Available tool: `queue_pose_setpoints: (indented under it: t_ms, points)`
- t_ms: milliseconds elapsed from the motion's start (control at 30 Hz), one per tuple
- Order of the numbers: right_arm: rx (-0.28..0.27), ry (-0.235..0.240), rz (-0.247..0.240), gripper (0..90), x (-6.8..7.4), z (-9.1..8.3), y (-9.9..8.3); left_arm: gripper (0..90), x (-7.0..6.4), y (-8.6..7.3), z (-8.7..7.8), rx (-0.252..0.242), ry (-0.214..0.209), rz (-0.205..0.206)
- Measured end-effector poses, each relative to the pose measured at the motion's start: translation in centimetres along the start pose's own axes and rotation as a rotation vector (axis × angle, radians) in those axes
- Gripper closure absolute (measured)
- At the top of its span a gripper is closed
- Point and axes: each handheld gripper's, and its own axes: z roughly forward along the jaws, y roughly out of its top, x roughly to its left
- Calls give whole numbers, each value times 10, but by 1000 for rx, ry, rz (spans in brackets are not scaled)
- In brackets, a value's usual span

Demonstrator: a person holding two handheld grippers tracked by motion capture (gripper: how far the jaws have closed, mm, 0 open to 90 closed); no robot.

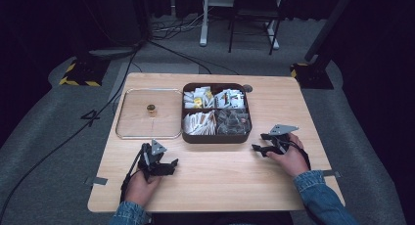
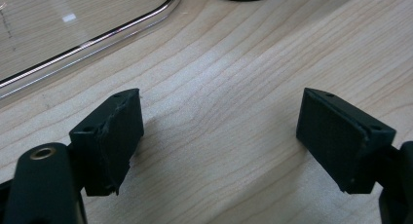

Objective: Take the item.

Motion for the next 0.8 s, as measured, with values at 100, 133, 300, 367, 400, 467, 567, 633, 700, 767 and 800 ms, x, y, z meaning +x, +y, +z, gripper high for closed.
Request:
queue_pose_setpoints:
  t_ms: [100,133,300,367,400,467,567,633,700,767,800]
  points:
    - [5,-16,19,429,0,-1,1,179,2,0,0,2,-5,15]
    - [15,-12,30,461,0,-2,2,177,2,0,0,2,-6,17]
    - [6,13,78,484,-2,-9,13,171,4,1,1,3,-17,18]
    - [5,15,82,495,-3,-13,18,170,5,1,1,1,-15,21]
    - [4,20,91,507,-3,-14,21,170,5,1,1,5,-16,25]
    - [7,21,97,524,-3,-16,23,171,5,1,1,3,-15,26]
    - [11,41,155,582,-4,-24,31,171,5,1,1,6,-14,23]
    - [2,71,190,604,-4,-29,37,171,5,1,1,4,-13,17]
    - [-7,84,194,612,-4,-32,44,171,5,1,1,4,-11,17]
    - [-17,88,182,612,-4,-36,52,170,5,1,0,5,-9,11]
    - [-23,89,178,610,-3,-37,57,170,5,1,0,7,-8,9]
